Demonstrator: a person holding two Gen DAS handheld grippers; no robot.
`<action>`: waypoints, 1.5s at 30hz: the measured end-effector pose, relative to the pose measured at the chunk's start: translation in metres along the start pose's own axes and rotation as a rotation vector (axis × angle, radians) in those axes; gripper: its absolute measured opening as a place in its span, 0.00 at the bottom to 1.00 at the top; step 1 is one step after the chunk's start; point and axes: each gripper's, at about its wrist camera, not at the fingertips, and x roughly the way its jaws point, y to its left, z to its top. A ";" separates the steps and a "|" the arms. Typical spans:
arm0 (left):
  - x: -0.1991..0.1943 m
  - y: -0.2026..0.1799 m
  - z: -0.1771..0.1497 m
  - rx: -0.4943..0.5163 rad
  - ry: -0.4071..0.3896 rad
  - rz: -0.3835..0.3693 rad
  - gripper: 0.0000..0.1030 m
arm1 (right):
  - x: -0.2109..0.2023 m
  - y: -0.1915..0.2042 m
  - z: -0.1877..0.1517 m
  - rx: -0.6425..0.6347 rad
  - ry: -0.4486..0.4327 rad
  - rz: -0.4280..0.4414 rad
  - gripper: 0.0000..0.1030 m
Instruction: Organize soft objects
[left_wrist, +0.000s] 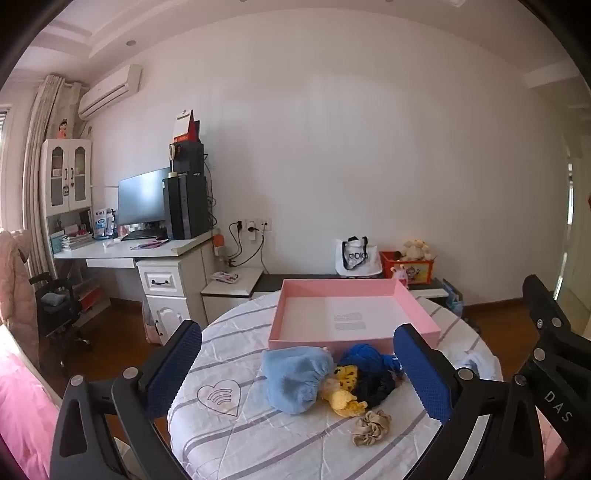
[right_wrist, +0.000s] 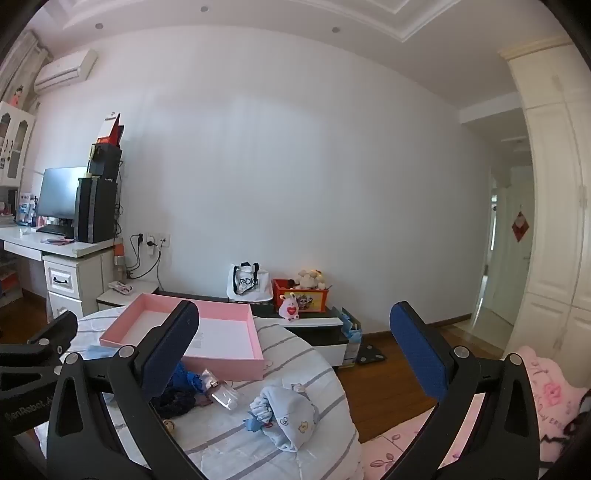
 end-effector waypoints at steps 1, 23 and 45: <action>0.000 0.000 0.000 0.003 0.001 0.004 1.00 | 0.000 0.000 0.000 0.001 0.002 0.003 1.00; 0.005 0.001 0.000 0.011 0.041 0.004 1.00 | 0.002 0.005 -0.006 -0.012 0.025 0.028 1.00; -0.003 -0.001 0.003 0.020 0.032 0.017 0.92 | -0.001 0.004 -0.003 0.002 0.031 0.044 1.00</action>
